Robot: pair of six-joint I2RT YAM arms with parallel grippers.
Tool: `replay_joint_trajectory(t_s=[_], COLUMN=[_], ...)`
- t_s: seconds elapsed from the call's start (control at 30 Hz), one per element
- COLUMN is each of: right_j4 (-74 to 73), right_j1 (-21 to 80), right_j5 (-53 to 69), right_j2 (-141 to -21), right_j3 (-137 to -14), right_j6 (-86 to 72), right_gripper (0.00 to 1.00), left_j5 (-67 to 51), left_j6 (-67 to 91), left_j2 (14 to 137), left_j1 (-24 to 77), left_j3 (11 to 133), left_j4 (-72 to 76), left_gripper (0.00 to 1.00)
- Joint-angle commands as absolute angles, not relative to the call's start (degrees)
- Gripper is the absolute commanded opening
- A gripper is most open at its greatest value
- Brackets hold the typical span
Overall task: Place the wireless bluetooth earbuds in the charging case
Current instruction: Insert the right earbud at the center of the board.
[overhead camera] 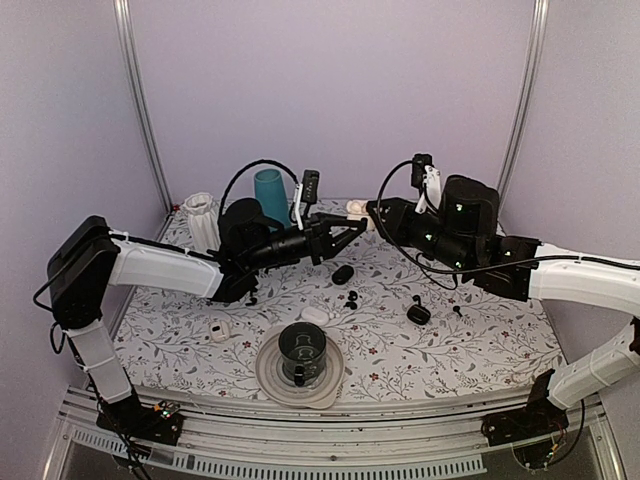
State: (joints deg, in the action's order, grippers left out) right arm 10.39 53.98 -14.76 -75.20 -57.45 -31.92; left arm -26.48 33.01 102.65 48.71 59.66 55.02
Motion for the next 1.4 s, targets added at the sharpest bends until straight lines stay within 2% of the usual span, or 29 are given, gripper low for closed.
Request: replay_joint_trajectory(t_s=[0.0,1.37], right_j4=[8.13,5.03], right_j1=[54.55,54.93], right_j5=[-11.85,-10.28], right_j2=[-75.68,-73.47], right_j3=[-57.70,-57.80], right_j6=[-32.40,-34.95], right_gripper=[0.27,0.31], left_j5=[-24.57,-22.42], left_j6=[30.65,25.19], left_j2=[99.95,101.34], left_j1=[48.48,48.47], left_j3=[60.97,62.58], left_j4=[55.42,48.07], left_gripper=[0.00,0.00])
